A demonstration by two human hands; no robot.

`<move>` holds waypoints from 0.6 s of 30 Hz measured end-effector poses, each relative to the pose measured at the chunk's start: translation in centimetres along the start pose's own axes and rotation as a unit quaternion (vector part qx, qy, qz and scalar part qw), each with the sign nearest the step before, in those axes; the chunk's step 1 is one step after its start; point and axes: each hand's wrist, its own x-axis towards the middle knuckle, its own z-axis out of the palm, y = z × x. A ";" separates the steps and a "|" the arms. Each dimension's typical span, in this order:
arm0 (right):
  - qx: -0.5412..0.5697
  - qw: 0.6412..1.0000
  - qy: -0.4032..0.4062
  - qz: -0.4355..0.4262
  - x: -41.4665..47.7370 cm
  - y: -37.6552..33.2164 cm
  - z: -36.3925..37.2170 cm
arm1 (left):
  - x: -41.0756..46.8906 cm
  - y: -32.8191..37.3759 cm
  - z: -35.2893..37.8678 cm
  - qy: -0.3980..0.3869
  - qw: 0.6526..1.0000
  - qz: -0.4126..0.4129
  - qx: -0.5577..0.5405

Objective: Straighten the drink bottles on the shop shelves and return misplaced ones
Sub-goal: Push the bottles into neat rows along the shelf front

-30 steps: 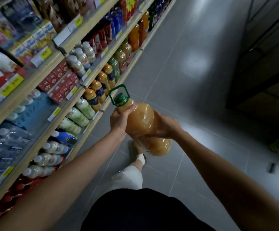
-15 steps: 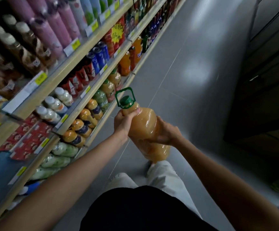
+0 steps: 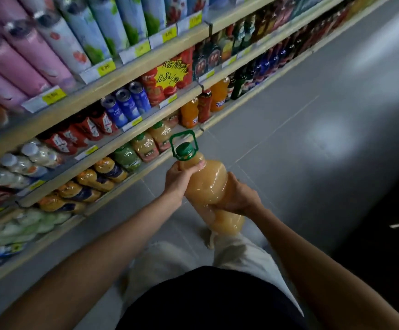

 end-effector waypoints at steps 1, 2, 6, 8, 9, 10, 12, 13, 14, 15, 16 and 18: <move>-0.010 1.000 -0.006 -0.009 1.2 1.0 -1.5 | 0.7 0.4 1.5 0.010 1.000 0.003 -0.009; -0.016 1.000 -0.013 -0.017 2.4 1.8 -2.7 | 1.5 0.7 2.8 0.020 1.000 0.006 -0.016; -0.039 0.999 -0.018 -0.028 7.4 4.7 -5.0 | 5.6 1.2 7.0 0.037 0.999 0.000 -0.028; -0.053 0.998 -0.014 -0.029 10.4 5.8 -4.5 | 8.6 0.4 8.1 0.035 0.999 0.000 -0.029; -0.056 0.998 -0.009 -0.030 12.1 6.4 -3.9 | 10.4 -0.2 8.5 0.033 0.999 0.002 -0.029; -0.057 0.998 -0.007 -0.029 13.8 6.8 -3.1 | 12.2 -0.8 8.8 0.034 0.999 0.002 -0.029; -0.052 0.998 -0.011 -0.030 17.9 7.7 -1.4 | 16.3 -2.7 9.2 0.042 0.999 0.002 -0.034; -0.051 0.998 -0.016 -0.034 20.0 8.2 -0.2 | 18.3 -3.8 9.4 0.046 0.998 0.004 -0.032; -0.050 0.998 -0.019 -0.038 22.0 8.7 1.1 | 20.3 -5.0 9.5 0.050 0.998 0.010 -0.029; -0.050 0.998 -0.019 -0.041 24.1 9.3 2.4 | 22.4 -6.1 9.6 0.056 0.998 0.021 -0.025; -0.049 0.998 -0.017 -0.043 26.2 9.8 3.8 | 24.6 -7.4 9.8 0.062 0.997 0.032 -0.022; -0.042 0.998 -0.013 -0.046 30.6 10.7 6.4 | 28.9 -9.8 9.8 0.072 0.996 0.051 -0.016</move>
